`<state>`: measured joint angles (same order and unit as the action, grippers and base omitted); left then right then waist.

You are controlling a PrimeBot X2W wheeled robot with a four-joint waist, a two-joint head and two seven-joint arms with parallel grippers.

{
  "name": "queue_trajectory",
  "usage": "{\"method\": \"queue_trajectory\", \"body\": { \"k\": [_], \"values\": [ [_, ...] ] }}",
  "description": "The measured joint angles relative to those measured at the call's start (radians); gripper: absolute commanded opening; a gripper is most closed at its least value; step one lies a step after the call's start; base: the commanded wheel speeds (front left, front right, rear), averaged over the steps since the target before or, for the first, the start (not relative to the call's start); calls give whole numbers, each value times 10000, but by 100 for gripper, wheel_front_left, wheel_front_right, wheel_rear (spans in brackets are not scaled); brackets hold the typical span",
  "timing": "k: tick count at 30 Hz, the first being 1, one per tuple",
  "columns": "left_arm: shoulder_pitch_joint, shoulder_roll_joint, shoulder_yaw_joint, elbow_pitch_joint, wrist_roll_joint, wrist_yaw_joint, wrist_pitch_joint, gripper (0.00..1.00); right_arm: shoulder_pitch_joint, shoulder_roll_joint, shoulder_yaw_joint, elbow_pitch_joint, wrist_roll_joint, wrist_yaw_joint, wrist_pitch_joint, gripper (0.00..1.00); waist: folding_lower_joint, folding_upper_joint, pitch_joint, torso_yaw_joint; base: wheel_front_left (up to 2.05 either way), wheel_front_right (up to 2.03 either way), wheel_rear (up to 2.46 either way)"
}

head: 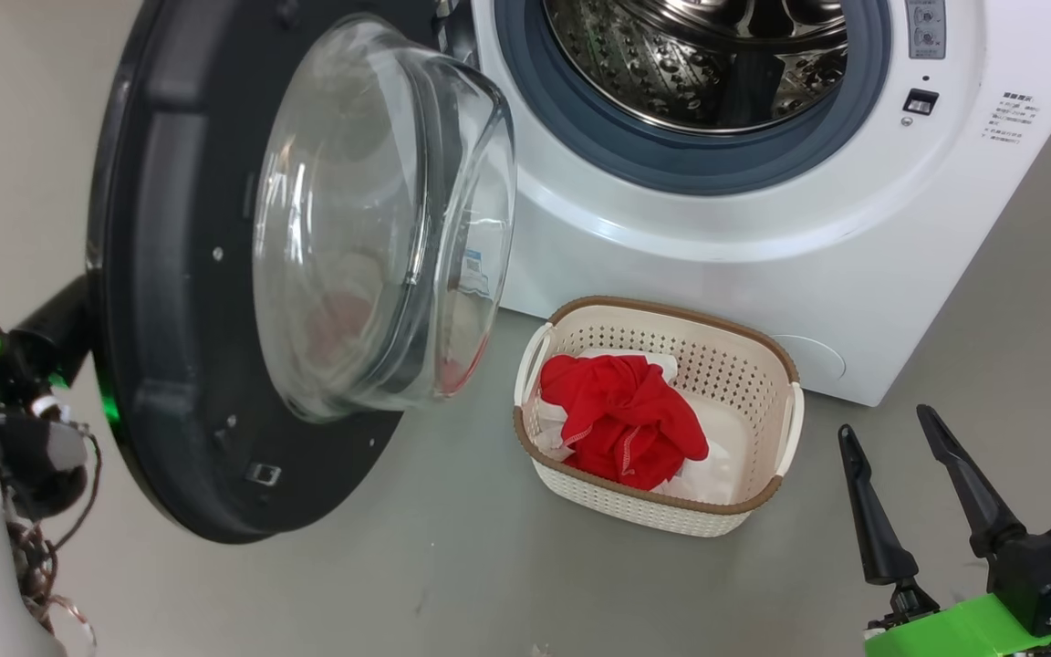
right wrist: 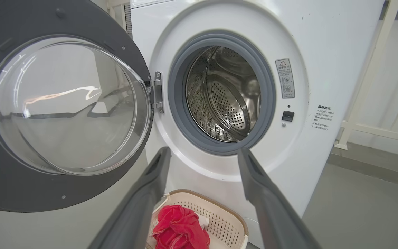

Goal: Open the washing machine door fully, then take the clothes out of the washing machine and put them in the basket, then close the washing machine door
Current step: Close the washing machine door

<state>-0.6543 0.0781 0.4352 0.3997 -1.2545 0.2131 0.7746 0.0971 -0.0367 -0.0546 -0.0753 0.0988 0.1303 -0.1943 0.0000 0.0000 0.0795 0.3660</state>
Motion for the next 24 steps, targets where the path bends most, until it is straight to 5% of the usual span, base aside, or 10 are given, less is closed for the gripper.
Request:
{"method": "queue_trajectory", "body": {
  "k": [15,24],
  "values": [
    [1522,-454,-1151,-2431,-926,625,502,0,-24,0,-6,213,153,0,-138,100,0,0,7,-214,0,0,0],
    [2195,-456,-2401,-2874,-2167,685,-341,0,-121,0,-8,324,161,0,-174,100,0,0,-5,-518,0,0,0]
  ]
}}
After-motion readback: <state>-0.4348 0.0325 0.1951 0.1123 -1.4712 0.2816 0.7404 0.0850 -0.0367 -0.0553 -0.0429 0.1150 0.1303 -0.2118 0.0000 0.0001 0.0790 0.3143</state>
